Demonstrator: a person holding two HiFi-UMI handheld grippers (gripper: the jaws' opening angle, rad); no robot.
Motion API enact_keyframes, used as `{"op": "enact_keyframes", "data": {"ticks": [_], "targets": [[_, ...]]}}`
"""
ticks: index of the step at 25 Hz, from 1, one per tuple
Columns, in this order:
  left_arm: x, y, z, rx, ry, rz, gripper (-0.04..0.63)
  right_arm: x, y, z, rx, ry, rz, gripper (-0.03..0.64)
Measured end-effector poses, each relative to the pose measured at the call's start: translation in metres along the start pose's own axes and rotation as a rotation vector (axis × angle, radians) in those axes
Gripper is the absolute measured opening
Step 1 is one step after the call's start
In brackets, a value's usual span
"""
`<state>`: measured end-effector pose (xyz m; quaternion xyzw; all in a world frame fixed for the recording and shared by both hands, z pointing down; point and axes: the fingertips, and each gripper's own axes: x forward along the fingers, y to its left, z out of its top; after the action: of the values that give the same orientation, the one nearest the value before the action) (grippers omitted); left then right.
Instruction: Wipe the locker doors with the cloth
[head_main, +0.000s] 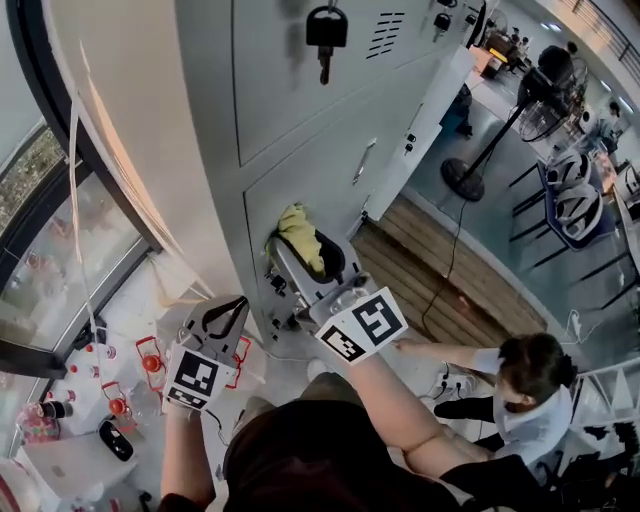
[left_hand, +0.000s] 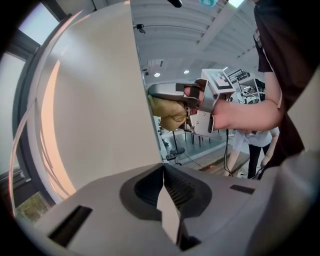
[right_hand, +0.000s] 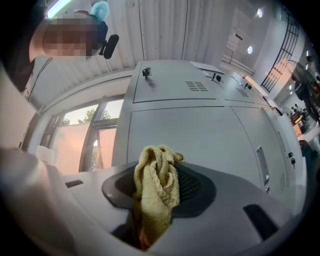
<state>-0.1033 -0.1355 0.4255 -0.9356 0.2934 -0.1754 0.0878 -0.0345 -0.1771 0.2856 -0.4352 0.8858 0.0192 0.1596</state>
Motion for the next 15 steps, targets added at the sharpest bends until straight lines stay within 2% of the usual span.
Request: {"op": "enact_keyframes", "data": {"ticks": [8, 15], "targets": [[-0.001, -0.001, 0.001, -0.004, -0.008, -0.026, 0.011, -0.004, 0.043, -0.005, -0.046, 0.006, 0.03, 0.161], [-0.003, 0.0, 0.001, -0.032, -0.023, -0.056, 0.011, -0.007, 0.05, -0.014, -0.067, -0.01, -0.005, 0.16]]}}
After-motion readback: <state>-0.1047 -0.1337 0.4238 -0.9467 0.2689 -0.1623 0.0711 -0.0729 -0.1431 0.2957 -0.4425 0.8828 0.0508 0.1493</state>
